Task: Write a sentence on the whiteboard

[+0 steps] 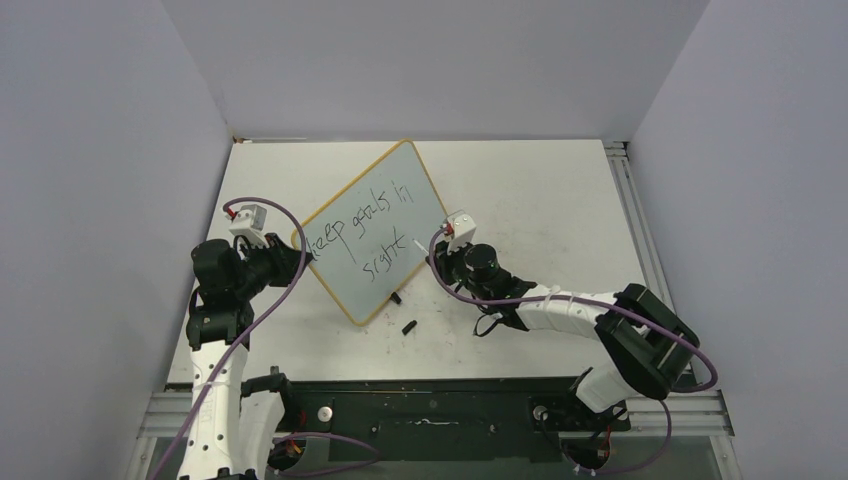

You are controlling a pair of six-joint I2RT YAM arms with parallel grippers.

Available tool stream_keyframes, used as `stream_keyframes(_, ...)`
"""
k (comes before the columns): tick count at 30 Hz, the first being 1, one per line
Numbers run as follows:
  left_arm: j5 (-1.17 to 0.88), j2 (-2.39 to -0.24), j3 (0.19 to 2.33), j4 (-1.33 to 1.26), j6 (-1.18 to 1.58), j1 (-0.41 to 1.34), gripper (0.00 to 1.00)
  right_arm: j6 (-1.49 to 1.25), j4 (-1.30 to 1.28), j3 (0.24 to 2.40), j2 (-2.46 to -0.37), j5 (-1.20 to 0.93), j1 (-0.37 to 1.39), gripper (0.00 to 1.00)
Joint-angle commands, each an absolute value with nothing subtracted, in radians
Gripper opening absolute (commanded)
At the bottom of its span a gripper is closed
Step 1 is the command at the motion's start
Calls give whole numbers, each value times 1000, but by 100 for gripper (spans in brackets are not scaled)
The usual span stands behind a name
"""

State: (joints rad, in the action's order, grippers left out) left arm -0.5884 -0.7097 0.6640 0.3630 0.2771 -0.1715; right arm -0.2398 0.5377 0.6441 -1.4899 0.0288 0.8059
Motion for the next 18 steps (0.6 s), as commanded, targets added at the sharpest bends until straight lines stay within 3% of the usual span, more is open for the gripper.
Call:
stream_keyframes(1, -588, -699, 679, 345, 265, -169, 14, -243, 586, 666, -1506, 8, 804, 5)
stream_keyframes(18, -588, -699, 680, 346, 265, -169, 14, -243, 599, 689, -1556, -29, 805, 5)
